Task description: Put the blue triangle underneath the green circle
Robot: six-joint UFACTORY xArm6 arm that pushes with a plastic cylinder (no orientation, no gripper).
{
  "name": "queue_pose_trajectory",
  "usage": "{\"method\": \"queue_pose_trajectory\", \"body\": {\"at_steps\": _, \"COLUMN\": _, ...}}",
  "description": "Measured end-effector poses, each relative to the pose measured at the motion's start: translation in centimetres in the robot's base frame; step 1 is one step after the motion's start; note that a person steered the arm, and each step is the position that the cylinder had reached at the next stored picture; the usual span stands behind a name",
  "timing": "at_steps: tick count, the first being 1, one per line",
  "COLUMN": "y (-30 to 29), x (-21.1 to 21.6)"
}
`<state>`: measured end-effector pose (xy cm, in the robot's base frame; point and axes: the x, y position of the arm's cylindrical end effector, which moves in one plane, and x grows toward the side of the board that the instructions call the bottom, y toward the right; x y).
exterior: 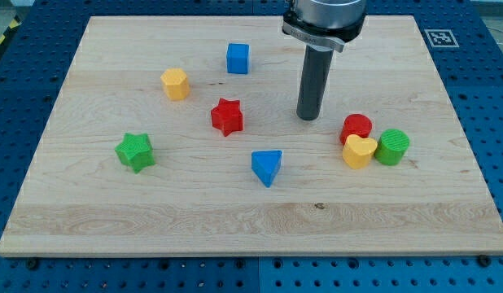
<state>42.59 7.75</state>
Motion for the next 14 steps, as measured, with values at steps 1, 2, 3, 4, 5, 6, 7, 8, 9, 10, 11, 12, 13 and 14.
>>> {"method": "queue_pose_trajectory", "body": {"at_steps": 1, "y": 0.0, "x": 0.0}}
{"method": "queue_pose_trajectory", "body": {"at_steps": 2, "y": 0.0, "x": 0.0}}
{"method": "queue_pose_trajectory", "body": {"at_steps": 3, "y": -0.2, "x": 0.0}}
{"method": "queue_pose_trajectory", "body": {"at_steps": 4, "y": -0.4, "x": 0.0}}
{"method": "queue_pose_trajectory", "body": {"at_steps": 5, "y": -0.4, "x": 0.6}}
{"method": "queue_pose_trajectory", "body": {"at_steps": 6, "y": -1.8, "x": 1.8}}
{"method": "queue_pose_trajectory", "body": {"at_steps": 7, "y": -2.2, "x": 2.6}}
{"method": "queue_pose_trajectory", "body": {"at_steps": 8, "y": -2.5, "x": 5.5}}
{"method": "queue_pose_trajectory", "body": {"at_steps": 9, "y": -4.4, "x": 5.5}}
{"method": "queue_pose_trajectory", "body": {"at_steps": 10, "y": -8.5, "x": 5.6}}
{"method": "queue_pose_trajectory", "body": {"at_steps": 11, "y": -8.9, "x": 7.6}}
{"method": "queue_pose_trajectory", "body": {"at_steps": 12, "y": -9.2, "x": 9.4}}
{"method": "queue_pose_trajectory", "body": {"at_steps": 13, "y": -8.7, "x": 10.2}}
{"method": "queue_pose_trajectory", "body": {"at_steps": 14, "y": -7.2, "x": 10.2}}
